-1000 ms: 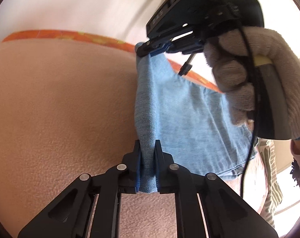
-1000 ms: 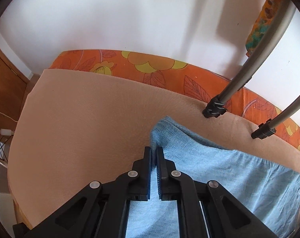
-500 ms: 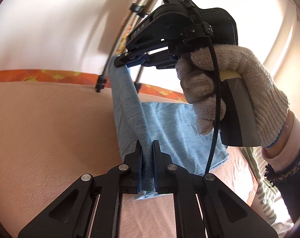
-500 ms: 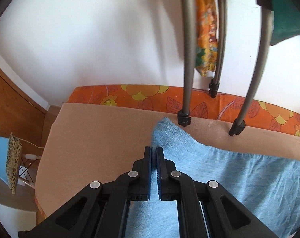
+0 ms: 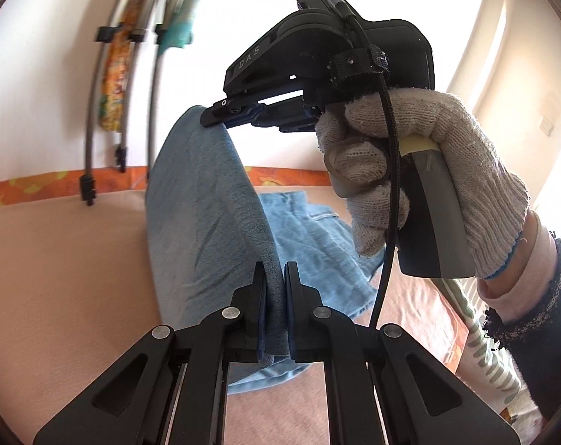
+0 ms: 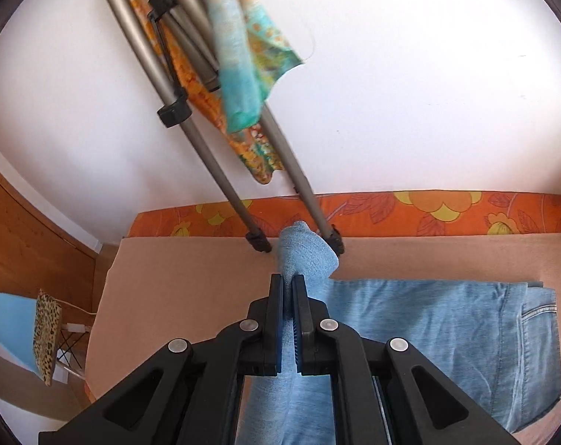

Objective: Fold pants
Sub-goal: 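Lift the bundle edge with both grippers to fold it again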

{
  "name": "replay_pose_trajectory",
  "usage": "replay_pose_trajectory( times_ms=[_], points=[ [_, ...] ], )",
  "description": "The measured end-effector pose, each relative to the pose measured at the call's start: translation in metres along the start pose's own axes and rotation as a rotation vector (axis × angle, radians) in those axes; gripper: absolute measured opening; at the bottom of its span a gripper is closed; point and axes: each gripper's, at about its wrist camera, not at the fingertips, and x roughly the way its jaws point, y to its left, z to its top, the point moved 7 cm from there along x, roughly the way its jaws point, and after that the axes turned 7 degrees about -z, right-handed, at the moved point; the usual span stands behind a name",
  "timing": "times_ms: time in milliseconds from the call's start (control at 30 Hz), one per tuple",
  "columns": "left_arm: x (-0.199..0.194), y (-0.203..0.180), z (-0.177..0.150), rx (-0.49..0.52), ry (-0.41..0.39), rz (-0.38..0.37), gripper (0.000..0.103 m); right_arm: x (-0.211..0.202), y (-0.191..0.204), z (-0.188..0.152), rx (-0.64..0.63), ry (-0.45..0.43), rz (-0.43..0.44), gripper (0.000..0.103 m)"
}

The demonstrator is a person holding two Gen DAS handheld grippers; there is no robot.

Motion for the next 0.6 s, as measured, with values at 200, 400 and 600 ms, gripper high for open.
replay_pose_trajectory(
  times_ms=[200, 400, 600],
  points=[
    [0.035, -0.026, 0.001, 0.049, 0.044, -0.033, 0.007, -0.023, -0.054, -0.007, 0.045, -0.022, -0.011, 0.002],
    [0.07, -0.054, 0.004, 0.086, 0.081, -0.067, 0.007, -0.034, -0.108, -0.013, 0.095, -0.047, -0.025, 0.002],
    [0.116, -0.073, 0.006, 0.106, 0.128, -0.109, 0.007, -0.038, -0.16, -0.018, 0.144, -0.059, -0.043, 0.002]
  ],
)
